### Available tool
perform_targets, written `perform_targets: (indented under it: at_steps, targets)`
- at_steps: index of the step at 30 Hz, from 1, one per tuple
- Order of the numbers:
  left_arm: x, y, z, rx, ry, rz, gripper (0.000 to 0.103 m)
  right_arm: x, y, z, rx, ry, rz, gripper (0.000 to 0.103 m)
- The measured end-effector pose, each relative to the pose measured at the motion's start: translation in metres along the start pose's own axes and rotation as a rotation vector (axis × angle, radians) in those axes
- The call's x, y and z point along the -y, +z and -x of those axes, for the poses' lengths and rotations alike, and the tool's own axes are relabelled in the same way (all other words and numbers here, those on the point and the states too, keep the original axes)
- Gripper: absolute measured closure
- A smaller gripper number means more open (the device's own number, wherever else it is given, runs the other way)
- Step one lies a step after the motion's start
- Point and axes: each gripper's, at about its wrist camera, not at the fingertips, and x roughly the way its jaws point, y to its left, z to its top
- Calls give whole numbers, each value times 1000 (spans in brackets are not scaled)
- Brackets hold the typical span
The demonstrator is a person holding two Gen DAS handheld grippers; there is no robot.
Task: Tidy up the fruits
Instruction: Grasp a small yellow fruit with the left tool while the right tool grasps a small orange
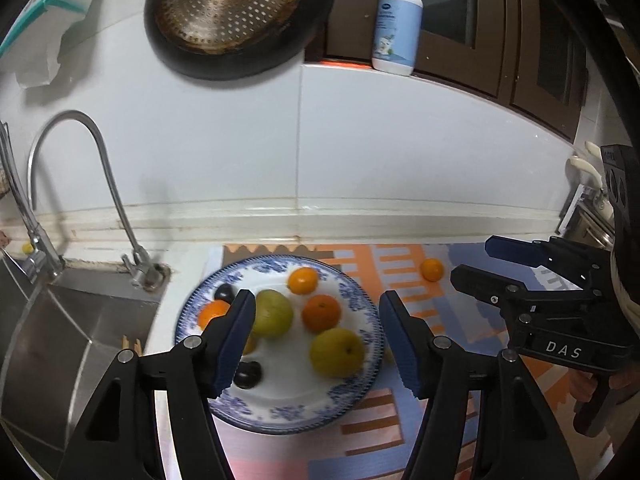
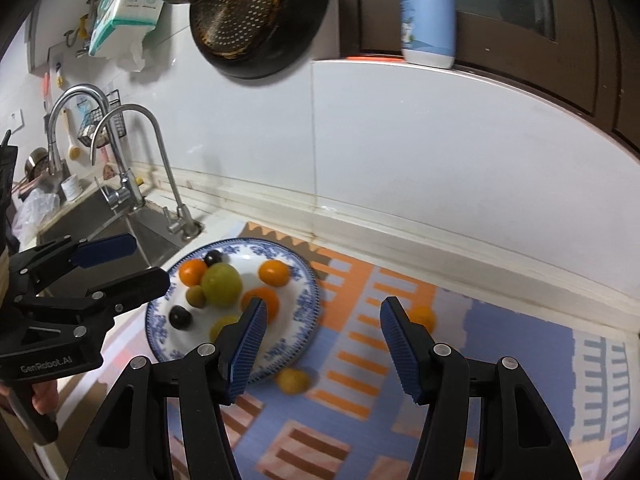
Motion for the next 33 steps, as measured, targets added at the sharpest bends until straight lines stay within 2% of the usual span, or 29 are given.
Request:
perform_targets:
  at_steps: [4, 21, 33]
  targets:
    - [12, -7, -5, -11, -22, 6, 40, 11, -7, 5, -5, -13, 0, 43]
    - [59, -41, -39, -47, -72, -130, 41, 42, -42, 3, -74, -35, -6, 43]
    - [76, -50, -78, -146, -116, -192, 62, 57, -64, -17, -130, -22, -62, 43]
